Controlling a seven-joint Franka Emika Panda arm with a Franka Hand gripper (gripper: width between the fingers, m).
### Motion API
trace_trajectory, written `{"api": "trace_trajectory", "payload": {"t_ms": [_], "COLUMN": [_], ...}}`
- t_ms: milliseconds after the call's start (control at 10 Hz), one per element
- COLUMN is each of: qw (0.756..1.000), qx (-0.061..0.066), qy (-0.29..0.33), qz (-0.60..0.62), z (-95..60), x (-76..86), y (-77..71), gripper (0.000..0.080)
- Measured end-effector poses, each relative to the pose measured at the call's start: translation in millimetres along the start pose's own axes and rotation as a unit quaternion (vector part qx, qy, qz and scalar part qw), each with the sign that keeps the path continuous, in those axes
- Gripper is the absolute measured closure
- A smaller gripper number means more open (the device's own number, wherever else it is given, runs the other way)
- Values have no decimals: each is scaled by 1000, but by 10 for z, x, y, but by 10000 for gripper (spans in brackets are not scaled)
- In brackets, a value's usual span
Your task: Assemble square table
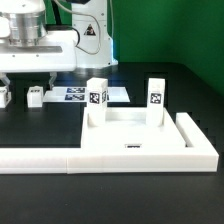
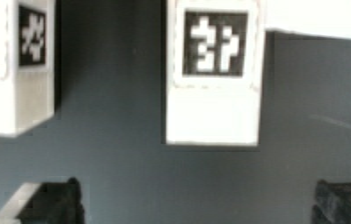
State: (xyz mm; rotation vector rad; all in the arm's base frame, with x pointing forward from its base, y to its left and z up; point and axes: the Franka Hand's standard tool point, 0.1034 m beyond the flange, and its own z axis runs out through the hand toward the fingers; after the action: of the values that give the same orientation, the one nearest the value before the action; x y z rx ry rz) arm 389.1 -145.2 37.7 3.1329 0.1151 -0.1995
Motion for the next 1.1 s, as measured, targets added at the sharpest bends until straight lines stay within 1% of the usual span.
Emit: {"api": "trace_trajectory", "payload": {"t_ms": [300,500,600,700,900,1100], "qw": [1000,997,995,990,982,966], "qx": [3,11,14,22,32,44], "qy": [-8,-74,-95,-141,-185,-254], "qz": [-1,3,0,-6,-18,-25], "z": [-2,31,46,56,61,79], "x": [17,-29,-28,-64,-57,-81], "y": [-33,-162,-187,-220,-211,-287], "gripper": [150,150,150,150,150,150]}}
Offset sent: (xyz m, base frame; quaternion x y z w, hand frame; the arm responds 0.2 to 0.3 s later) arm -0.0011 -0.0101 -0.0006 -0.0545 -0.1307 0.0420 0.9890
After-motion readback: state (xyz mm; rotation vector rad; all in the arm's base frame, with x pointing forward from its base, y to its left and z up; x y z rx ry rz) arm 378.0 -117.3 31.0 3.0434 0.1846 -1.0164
